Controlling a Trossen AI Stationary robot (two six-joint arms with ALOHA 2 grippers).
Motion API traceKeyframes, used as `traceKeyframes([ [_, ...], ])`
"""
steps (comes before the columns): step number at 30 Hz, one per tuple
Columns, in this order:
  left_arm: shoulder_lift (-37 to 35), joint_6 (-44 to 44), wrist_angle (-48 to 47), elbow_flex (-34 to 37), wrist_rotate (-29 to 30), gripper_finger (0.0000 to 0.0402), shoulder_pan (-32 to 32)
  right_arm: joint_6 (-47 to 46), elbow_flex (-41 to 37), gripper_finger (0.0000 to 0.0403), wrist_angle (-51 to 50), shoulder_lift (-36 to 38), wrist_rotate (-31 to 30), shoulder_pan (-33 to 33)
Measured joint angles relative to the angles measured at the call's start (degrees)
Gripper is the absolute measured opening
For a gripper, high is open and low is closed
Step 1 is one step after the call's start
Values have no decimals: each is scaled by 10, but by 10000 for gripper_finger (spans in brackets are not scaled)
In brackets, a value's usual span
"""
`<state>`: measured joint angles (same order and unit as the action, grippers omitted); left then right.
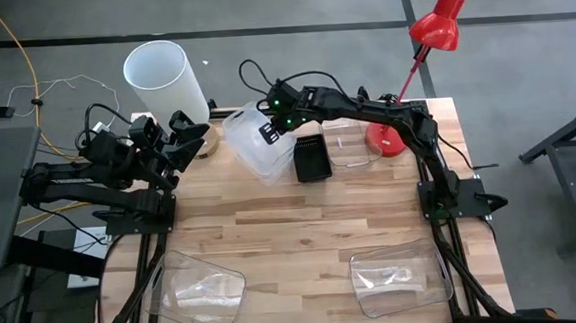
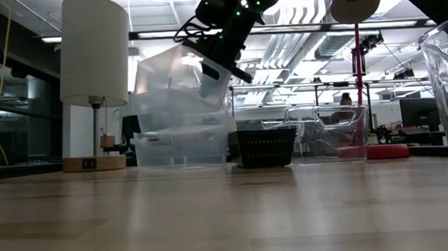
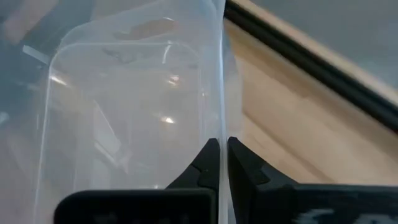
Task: Stack baskets by color
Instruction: Stack the white bin on the white bin
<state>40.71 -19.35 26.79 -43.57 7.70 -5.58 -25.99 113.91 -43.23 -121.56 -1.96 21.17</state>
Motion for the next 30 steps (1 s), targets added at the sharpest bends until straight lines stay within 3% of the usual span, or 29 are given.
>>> traceKeyframes([
  [5,0,0,0,0,0,186,0,-29,-19,0,44,0,38,0],
  [10,0,0,0,0,0,186,0,-39,-23,0,26,-2,19,0],
  [18,0,0,0,0,0,186,0,-37,-23,4,32,-4,37,-2],
  [22,0,0,0,0,0,186,0,-37,-23,34,42,-4,40,-2],
  [30,0,0,-1,0,0,186,0,-32,-23,136,50,-4,45,-2],
])
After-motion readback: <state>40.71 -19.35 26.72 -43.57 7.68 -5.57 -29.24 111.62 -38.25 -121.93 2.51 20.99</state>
